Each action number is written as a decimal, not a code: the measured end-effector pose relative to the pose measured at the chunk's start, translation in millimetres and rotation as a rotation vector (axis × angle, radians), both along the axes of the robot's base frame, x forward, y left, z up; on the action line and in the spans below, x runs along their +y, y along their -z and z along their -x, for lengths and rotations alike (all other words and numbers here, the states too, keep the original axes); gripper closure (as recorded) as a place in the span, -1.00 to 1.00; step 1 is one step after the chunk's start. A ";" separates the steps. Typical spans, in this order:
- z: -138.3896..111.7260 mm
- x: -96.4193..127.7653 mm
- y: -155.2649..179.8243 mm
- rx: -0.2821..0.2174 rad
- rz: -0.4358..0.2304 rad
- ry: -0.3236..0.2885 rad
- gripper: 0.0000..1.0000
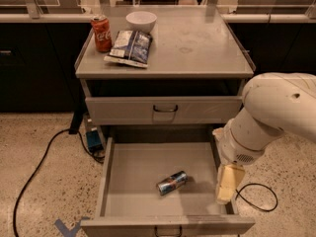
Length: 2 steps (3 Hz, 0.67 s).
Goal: Pick redbull can from middle drawer and place on counter
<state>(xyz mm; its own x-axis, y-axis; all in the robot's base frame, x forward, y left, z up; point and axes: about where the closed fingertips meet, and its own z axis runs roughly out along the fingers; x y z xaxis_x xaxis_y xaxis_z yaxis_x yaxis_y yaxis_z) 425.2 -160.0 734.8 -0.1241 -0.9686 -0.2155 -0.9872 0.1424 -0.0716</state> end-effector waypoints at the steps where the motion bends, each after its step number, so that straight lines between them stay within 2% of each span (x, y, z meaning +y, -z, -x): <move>1: -1.4 6.2 4.6 -0.011 -0.012 -0.009 -1.00; 2: -4.2 11.0 12.2 -0.016 -0.031 -0.014 -1.00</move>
Offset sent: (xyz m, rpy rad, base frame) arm 0.0199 0.0330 -0.0520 0.1343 -0.0372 0.0340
